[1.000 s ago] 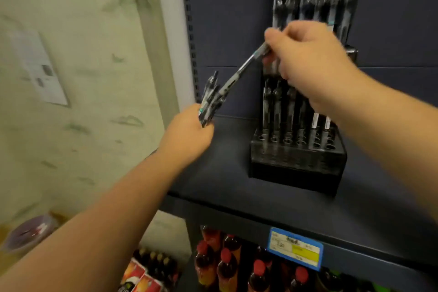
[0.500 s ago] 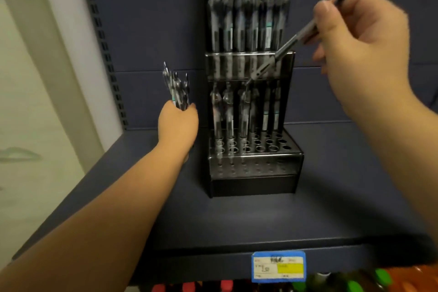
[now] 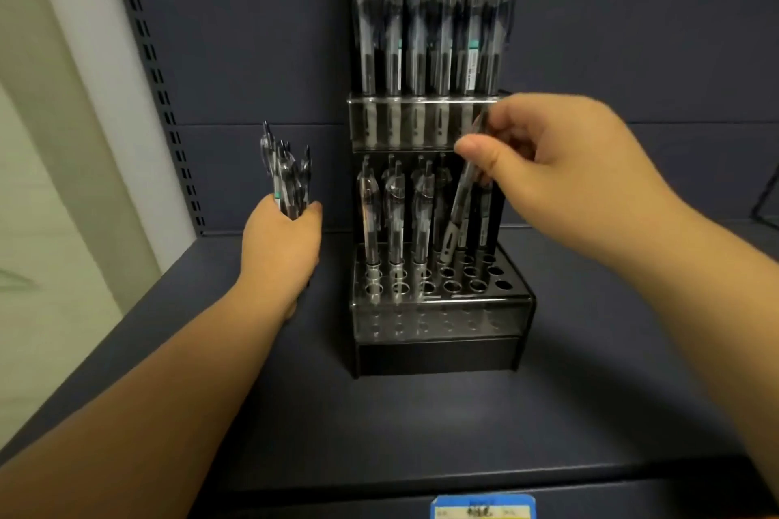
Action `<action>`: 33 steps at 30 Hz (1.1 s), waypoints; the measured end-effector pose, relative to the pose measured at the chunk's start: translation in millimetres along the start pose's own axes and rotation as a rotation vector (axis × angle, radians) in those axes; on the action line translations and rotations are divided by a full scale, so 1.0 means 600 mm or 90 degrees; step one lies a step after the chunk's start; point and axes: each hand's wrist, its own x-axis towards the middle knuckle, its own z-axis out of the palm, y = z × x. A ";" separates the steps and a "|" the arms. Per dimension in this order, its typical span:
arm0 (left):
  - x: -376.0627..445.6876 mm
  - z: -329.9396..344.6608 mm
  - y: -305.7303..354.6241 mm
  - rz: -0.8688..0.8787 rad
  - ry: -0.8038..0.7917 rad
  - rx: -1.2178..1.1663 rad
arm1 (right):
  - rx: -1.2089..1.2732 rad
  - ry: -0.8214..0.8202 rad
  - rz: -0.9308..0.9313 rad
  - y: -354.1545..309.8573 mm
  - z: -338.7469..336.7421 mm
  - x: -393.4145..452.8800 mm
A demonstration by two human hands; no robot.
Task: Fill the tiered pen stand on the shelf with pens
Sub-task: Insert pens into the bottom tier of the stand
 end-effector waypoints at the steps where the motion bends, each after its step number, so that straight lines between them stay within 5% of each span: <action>1: -0.001 0.000 0.000 -0.001 -0.004 -0.002 | 0.000 -0.012 0.003 -0.001 0.001 0.001; 7: -0.002 0.001 0.001 0.007 -0.015 0.004 | 0.001 -0.009 0.037 -0.005 -0.002 0.012; 12: -0.002 0.001 0.000 0.000 -0.015 0.007 | -0.050 -0.120 0.065 -0.012 0.003 0.016; 33: -0.013 -0.006 0.014 -0.006 -0.032 -0.013 | -0.090 -0.065 0.065 -0.013 0.042 -0.026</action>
